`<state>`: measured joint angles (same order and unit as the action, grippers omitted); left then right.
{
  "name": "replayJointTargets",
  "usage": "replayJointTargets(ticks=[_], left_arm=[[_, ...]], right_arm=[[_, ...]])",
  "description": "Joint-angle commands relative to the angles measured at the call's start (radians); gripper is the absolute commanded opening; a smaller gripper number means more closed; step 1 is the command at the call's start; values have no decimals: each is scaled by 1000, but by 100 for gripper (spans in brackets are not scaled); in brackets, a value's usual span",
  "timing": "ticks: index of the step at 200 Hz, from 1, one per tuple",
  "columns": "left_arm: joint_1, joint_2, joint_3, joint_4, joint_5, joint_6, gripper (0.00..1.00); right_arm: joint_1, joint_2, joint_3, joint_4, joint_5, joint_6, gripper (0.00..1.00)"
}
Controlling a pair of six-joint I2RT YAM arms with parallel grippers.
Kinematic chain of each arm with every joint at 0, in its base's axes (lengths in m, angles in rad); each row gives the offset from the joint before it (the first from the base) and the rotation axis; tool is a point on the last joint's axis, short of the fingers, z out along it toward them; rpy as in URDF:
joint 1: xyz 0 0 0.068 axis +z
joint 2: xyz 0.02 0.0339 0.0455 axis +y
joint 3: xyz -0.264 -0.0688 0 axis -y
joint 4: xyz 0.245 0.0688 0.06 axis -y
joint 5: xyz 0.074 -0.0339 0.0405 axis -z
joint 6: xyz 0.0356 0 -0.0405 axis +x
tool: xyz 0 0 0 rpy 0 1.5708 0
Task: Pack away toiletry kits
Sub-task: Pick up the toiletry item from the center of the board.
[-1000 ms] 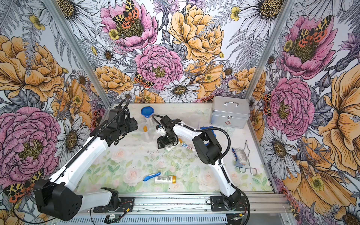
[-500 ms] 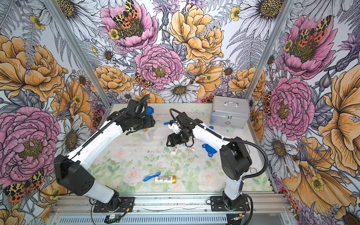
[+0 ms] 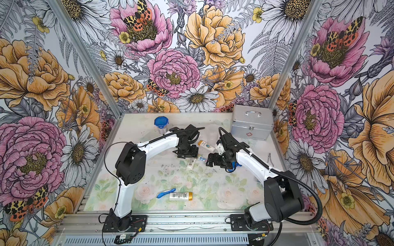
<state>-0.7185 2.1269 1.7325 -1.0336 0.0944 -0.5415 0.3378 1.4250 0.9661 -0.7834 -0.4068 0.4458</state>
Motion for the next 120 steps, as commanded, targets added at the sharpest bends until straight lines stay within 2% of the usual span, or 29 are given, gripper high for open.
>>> replayJointTargets(ticks=[1, 31, 79, 88, 107, 120], left_arm=[[-10, -1, 10, -13, -57, 35, 76], [-40, 51, 7, -13, -89, 75, 71], [-81, 91, -11, -10, -150, 95, 56], [-85, 93, -15, -10, -161, 99, 50], [-87, 82, -31, 0, -175, 109, 32], [-87, 54, -52, 14, -176, 116, 27]], right_arm=[[-22, -21, -16, 15, 12, 21, 94], [-35, -15, -5, 18, 4, 20, 94], [-62, -15, 10, 21, 0, 25, 94], [-64, -15, 12, 22, 0, 27, 94], [-65, -18, 20, 21, 2, 32, 93], [-65, -23, 28, 21, 3, 36, 93]])
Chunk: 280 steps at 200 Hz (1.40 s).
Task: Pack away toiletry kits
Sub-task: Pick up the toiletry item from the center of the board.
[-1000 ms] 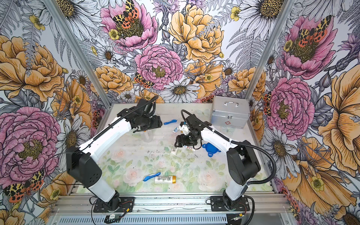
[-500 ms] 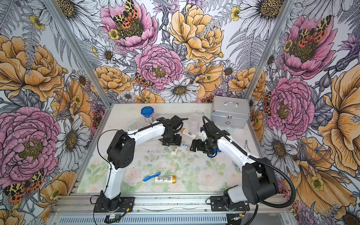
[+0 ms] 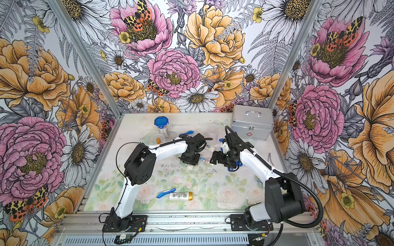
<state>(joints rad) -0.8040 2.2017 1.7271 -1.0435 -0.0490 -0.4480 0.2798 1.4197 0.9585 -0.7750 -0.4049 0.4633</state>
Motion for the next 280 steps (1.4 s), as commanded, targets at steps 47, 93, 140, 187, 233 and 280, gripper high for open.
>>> replayJointTargets(ticks=[47, 93, 140, 187, 233, 280], left_arm=[[19, -276, -244, 152, 30, 39, 17], [0, -598, -501, 296, 42, 39, 17], [-17, -812, -667, 362, 17, 14, 17], [-3, -922, -747, 361, -8, -15, 18], [6, -976, -780, 355, -35, -35, 17], [26, -980, -780, 349, -54, -47, 17]], right_arm=[[27, 39, 112, 31, -54, 27, 93], [149, 198, 280, 136, -182, 115, 93], [262, 336, 421, 238, -288, 175, 92], [354, 438, 515, 269, -349, 204, 72], [398, 450, 495, 269, -379, 216, 55], [403, 449, 500, 267, -392, 218, 26]])
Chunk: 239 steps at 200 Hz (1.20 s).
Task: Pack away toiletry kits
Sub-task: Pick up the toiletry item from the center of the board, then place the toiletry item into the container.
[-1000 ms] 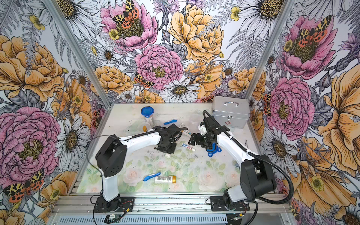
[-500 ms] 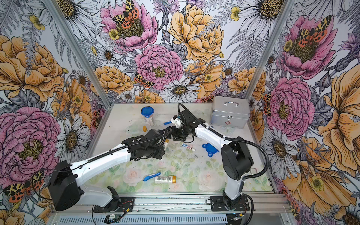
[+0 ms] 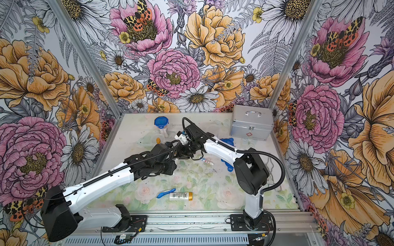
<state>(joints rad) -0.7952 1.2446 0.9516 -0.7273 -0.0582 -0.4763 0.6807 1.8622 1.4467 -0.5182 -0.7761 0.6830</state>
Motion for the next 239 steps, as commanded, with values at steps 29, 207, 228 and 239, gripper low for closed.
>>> replayJointTargets(ticks=[29, 207, 228, 239], left_arm=[[35, -22, 0, 32, -41, -34, 28], [401, -547, -242, -379, 54, -417, 91], [440, -561, -260, -382, 75, -412, 91], [461, -571, -267, -381, 87, -405, 90]], right_arm=[[-4, 22, 40, 9, -28, -13, 12], [62, 434, 943, -125, 521, -345, 0], [76, 490, 1011, -125, 521, -358, 0], [82, 512, 1032, -125, 526, -366, 0]])
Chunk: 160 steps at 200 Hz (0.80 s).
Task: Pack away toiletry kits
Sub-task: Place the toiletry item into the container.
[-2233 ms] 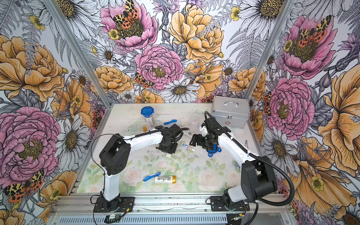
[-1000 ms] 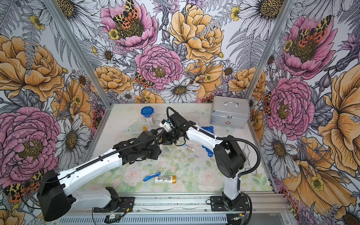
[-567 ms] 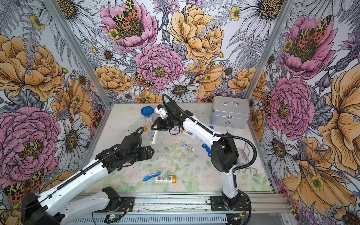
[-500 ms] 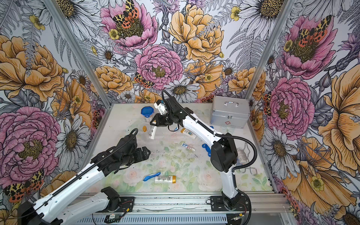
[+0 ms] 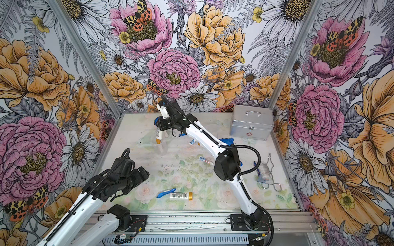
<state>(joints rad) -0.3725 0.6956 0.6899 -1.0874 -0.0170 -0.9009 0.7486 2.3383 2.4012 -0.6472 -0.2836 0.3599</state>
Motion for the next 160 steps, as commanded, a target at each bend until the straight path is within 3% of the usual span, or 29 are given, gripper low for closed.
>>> replayJointTargets(ticks=[1, 133, 160], left_arm=[[41, -23, -5, -21, 49, 20, 90], [133, 27, 2, 16, 113, 79, 91], [130, 75, 39, 15, 115, 127, 91]], right_arm=[[16, 37, 79, 4, 33, -44, 0], [39, 123, 73, -12, 56, -106, 0], [38, 146, 73, -12, 64, -113, 4]])
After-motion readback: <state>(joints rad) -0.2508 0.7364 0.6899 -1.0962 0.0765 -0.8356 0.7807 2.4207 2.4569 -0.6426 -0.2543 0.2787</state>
